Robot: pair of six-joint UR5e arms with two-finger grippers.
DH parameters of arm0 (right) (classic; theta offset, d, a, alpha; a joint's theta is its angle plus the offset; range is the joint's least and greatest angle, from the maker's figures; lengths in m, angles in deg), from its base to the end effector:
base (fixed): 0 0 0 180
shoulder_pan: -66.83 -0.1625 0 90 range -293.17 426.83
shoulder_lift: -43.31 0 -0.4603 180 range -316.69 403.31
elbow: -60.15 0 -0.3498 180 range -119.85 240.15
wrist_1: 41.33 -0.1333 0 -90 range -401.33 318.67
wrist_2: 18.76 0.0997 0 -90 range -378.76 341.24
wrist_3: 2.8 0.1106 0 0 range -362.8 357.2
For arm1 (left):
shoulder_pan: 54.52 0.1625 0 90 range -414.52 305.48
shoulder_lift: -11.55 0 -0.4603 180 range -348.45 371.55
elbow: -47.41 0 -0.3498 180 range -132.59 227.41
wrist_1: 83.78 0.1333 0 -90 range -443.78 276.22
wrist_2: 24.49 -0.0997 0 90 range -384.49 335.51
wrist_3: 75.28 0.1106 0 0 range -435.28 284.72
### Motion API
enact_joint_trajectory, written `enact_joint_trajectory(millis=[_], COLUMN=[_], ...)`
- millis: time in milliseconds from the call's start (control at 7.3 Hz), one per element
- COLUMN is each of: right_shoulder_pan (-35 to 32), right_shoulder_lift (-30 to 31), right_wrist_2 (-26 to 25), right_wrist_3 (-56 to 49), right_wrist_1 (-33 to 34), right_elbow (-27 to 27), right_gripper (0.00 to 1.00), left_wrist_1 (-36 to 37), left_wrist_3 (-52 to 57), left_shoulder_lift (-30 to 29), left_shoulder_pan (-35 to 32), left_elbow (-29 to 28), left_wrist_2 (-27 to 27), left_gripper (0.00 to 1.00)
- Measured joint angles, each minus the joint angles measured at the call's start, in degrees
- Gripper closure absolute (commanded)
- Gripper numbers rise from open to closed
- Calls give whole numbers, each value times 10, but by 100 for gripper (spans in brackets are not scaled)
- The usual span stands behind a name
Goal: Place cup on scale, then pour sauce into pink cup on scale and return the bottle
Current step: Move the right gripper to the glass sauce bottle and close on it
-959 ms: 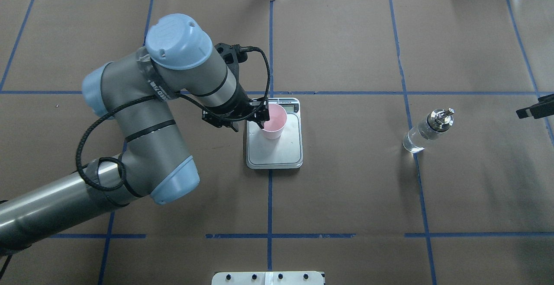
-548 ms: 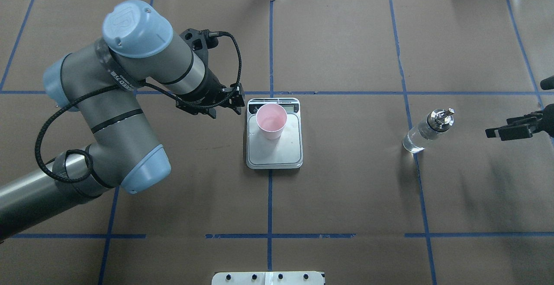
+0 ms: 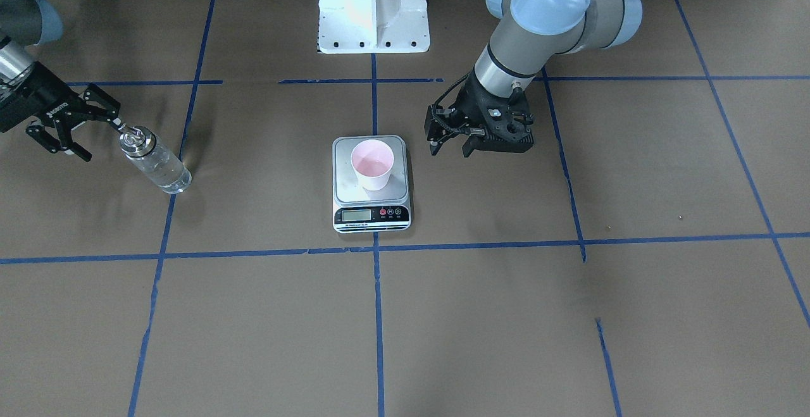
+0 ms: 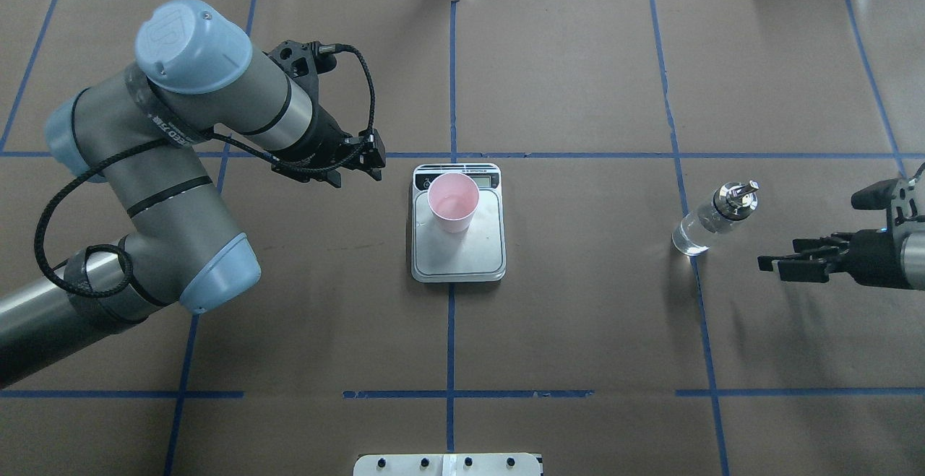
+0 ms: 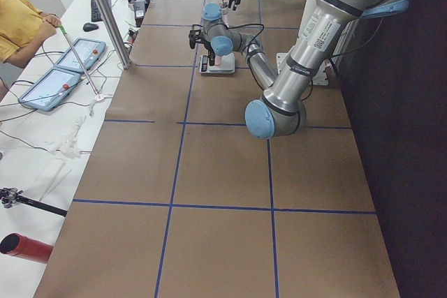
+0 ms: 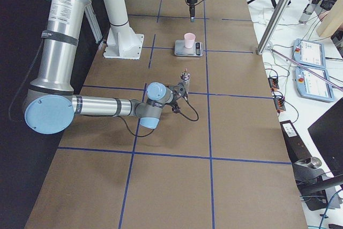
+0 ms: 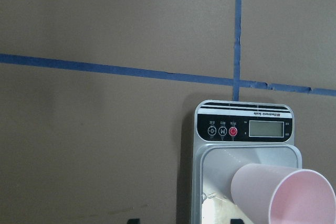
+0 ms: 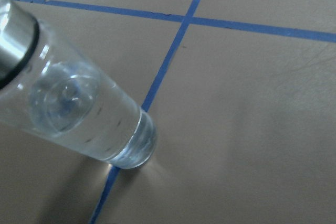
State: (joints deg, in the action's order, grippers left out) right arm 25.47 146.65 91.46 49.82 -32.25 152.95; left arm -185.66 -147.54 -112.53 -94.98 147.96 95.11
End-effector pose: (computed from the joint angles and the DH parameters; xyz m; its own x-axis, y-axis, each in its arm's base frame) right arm -0.2141 -0.3151 0.6153 0.4284 -0.3819 0.8189 -0.1455 0.8653 0.4796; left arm 0.4375 -0.4765 0.2679 0.4763 -0.0580 -0.8774 0.1110 0.9938 -0.0055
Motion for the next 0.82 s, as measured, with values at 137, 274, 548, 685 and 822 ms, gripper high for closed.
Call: enact_joint_trajectory(millis=[137,274,548,685,822], right_shoulder_pan=[53,105,163,180,202], right_shoulder_lift=[2,3,6,8,12], right_wrist_2=[-75,-157,-263,-313,-381], right_wrist_3=[16,27,33,33,34], right_wrist_1=[-5,-6,-7,-7,-5], right_elbow=[8,18,35,44,48], right_gripper=[0,0,0,0,0], left_wrist_1=[-4,-6,-7,-7,-7], left_wrist_3=[0,0,0,0,0], left_shoulder_lift=[0,1,1,1,2], left_shoulder_pan=[-1,-1,-1,-1,-2], left_elbow=[-2,-3,-3,-4,-4], left_wrist_2=[-1,-4,-11,-12,-12], left_gripper=[35,35,35,35,35])
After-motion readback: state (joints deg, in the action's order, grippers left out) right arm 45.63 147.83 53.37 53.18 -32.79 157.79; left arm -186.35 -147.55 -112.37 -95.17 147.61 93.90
